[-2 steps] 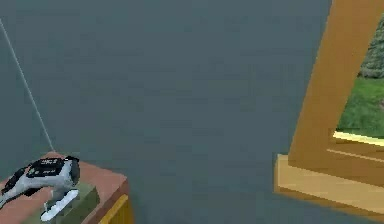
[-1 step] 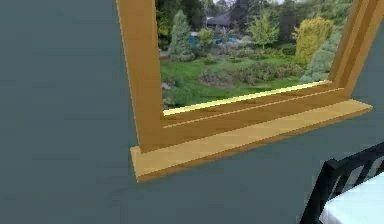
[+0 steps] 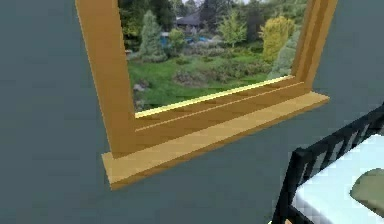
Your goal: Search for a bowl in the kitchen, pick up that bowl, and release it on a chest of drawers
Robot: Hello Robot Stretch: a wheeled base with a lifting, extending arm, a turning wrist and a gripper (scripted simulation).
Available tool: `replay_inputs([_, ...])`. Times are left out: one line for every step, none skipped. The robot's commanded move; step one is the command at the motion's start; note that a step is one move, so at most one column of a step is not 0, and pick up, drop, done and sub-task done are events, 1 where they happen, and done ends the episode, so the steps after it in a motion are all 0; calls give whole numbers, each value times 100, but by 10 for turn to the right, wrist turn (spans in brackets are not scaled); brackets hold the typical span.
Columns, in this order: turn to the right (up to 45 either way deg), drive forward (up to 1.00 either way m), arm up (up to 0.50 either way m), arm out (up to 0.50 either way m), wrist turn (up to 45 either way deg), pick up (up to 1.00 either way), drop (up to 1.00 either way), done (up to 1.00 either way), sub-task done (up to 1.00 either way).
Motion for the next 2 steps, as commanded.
replay_inputs([-450,0,0,0,0,0,0,0,0])
replay_inputs([-240,0,0,0,0,0,0,0,0])
